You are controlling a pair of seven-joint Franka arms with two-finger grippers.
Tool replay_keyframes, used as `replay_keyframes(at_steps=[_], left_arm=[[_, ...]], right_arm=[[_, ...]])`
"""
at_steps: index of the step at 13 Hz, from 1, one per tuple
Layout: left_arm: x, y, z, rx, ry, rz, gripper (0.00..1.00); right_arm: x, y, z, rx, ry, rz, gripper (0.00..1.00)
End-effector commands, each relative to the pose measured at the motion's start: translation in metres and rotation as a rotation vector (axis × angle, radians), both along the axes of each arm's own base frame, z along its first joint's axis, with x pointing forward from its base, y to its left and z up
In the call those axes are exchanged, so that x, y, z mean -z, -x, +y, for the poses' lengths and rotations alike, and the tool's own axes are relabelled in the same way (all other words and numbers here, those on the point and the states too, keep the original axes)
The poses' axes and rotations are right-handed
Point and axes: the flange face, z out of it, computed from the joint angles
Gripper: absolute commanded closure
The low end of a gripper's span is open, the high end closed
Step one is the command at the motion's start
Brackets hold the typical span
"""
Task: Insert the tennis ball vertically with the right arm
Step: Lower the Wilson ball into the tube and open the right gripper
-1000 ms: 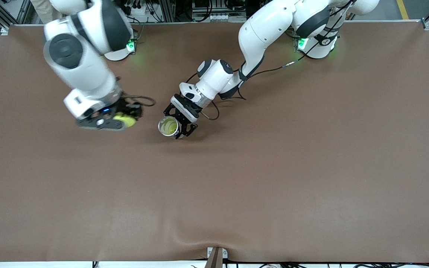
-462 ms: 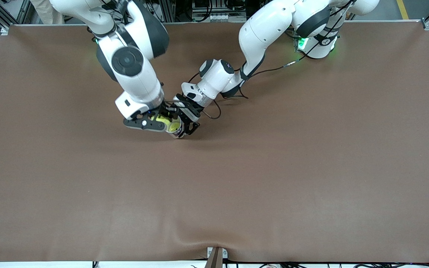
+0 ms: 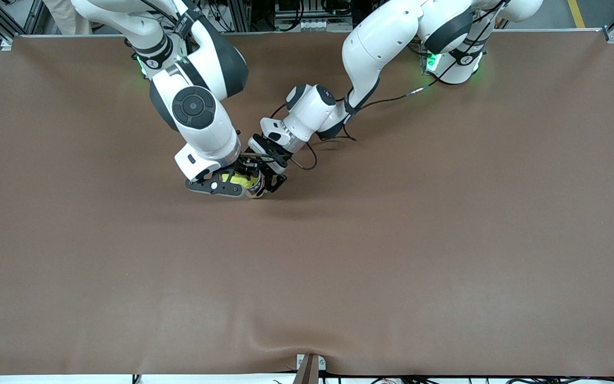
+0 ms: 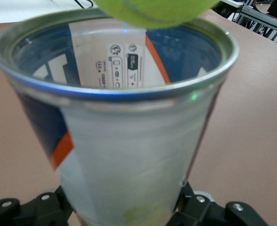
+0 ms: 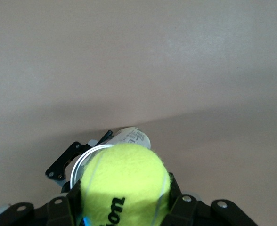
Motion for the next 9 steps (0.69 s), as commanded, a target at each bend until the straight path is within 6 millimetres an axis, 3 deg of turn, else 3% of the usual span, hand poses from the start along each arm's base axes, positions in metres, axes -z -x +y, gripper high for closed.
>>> replay_keyframes(at_steps=[1, 4, 8, 9], left_arm=[[-0.007, 0.005, 0.004, -0.011, -0.004, 0.009, 0.17], [-0.007, 0.006, 0.003, -0.016, -0.001, 0.015, 0.18], [-0.006, 0.010, 0.000, -0.016, 0.002, 0.021, 0.17], [-0.006, 0.010, 0.000, -0.016, 0.002, 0.021, 0.17]], right_arm=[[-0.005, 0.009, 0.014, 0.001, -0.012, 0.000, 1.00], [-0.006, 0.016, 0.024, 0.008, -0.035, 0.014, 1.00], [0.006, 0.018, 0.021, 0.006, -0.021, 0.029, 1.00], [0.006, 0.017, 0.019, 0.009, -0.020, 0.030, 0.96]])
